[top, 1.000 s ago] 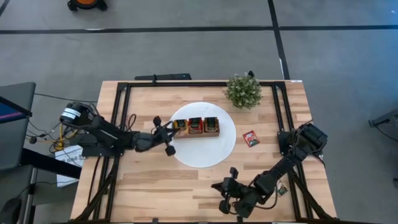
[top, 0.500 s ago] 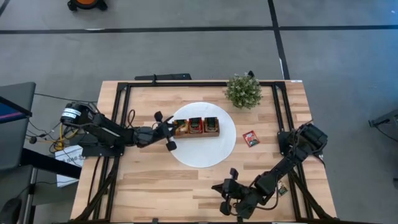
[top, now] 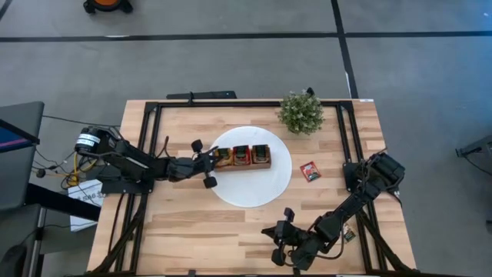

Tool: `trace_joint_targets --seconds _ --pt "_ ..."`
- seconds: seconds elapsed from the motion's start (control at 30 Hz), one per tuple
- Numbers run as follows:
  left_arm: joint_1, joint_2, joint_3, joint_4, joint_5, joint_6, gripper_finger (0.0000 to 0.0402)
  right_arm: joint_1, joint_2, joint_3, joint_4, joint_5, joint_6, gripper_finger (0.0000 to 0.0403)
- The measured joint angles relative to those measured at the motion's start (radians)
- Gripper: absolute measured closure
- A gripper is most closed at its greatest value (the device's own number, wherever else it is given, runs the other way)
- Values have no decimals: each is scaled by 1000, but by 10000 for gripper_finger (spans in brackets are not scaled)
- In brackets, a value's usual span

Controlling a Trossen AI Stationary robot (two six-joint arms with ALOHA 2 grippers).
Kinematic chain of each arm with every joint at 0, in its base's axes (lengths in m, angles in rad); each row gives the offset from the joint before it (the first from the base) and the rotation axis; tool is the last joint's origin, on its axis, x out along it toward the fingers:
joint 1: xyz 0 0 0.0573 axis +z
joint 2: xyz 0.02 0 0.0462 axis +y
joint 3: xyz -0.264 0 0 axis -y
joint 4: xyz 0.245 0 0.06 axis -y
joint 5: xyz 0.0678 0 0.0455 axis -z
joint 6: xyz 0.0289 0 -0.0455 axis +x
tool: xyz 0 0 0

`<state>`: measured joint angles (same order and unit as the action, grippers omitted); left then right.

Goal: Pick & Place Tea
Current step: Put the orange tea bag into the left section of the wooden organizer

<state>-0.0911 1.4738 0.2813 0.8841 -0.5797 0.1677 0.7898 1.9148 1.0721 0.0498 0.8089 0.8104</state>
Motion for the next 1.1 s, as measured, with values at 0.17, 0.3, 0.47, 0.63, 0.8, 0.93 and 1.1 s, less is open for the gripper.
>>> trace_joint_targets --seconds 0.17,0.3,0.47,0.63,0.8,0.93,1.1 --pt "0 0 0 -38 60 1 382 0 0 0 0 0 0 403" --pt "-7 -1 0 -48 78 4 336 0 0 0 0 0 0 403" --pt "-16 -36 13 -48 68 -39 276 0 0 0 0 0 1 403" --pt "-5 -55 62 -102 78 -49 268 0 0 0 -1 -1 1 403" --pt "27 -54 166 -420 107 -72 308 0 0 0 -1 -1 1 403" --pt "30 -54 238 -553 109 -79 344 1 0 0 -1 -1 1 403" --pt "24 -54 313 -629 104 -49 368 1 0 0 -1 -9 1 403"
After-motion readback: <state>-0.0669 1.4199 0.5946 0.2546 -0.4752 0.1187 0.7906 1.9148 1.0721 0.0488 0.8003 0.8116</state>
